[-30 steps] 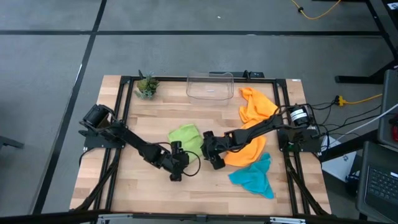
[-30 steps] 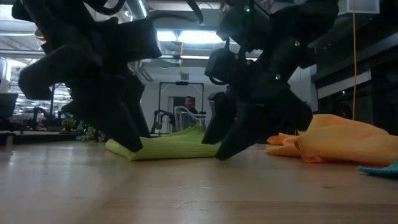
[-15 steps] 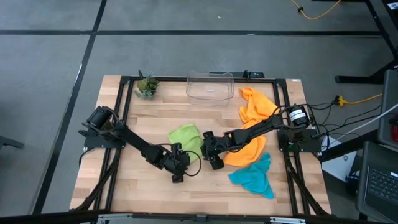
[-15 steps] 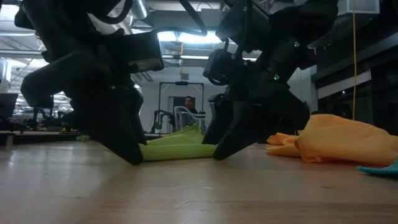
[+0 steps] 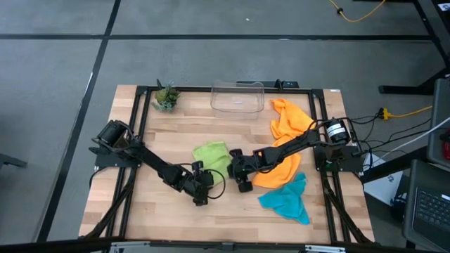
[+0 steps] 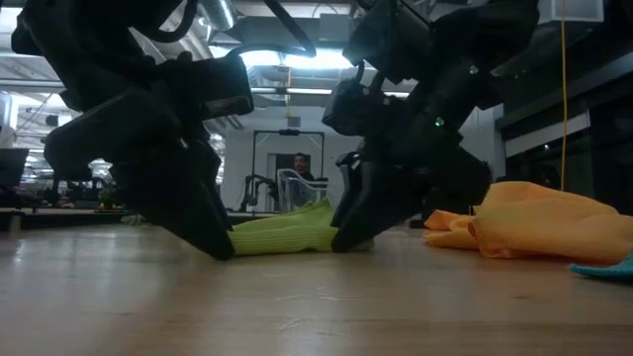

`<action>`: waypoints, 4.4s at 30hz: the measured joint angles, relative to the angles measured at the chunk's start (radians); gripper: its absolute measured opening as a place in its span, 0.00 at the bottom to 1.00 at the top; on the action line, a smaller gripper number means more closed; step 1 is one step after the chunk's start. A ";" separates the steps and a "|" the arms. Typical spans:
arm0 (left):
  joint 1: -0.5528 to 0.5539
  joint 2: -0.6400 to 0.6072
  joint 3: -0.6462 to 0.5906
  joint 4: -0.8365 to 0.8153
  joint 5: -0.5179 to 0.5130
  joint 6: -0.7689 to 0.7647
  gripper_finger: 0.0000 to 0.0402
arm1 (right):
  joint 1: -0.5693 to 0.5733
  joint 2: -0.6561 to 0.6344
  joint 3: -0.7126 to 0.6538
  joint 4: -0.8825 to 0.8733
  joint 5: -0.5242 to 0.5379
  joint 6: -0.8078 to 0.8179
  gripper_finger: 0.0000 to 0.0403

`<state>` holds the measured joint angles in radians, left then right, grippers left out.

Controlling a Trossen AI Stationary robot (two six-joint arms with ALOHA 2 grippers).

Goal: Fold microfiber towels
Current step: Fold the green microfiber cloth, then fold the bottom microfiber cloth

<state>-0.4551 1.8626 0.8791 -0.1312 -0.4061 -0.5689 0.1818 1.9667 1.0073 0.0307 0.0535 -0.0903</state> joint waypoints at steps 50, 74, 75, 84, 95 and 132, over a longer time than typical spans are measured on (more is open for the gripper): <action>-0.107 -0.191 0.104 -0.188 0.080 -0.089 0.00 | 0.103 -0.027 0.360 -0.466 -0.130 0.321 0.01; -0.046 -0.192 0.105 -0.316 0.000 -0.136 0.00 | -0.027 0.034 0.362 -0.443 -0.122 0.261 0.04; -0.043 -0.192 0.105 -0.323 -0.001 -0.136 0.00 | -0.029 0.037 0.362 -0.438 -0.105 0.261 0.04; -0.003 -0.167 0.106 -0.370 -0.018 -0.135 0.09 | -0.042 0.043 0.362 -0.425 -0.028 0.235 0.08; 0.023 -0.140 0.105 -0.383 -0.029 -0.138 0.27 | -0.048 0.048 0.362 -0.379 0.088 0.150 0.40; 0.024 -0.511 0.106 -0.950 -0.190 -0.311 0.27 | -0.023 0.105 0.228 0.344 0.248 0.267 0.51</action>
<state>-0.4309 1.3518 0.9848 -1.0813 -0.5964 -0.8802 0.1586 2.0721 1.2352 0.3746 0.3019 0.1763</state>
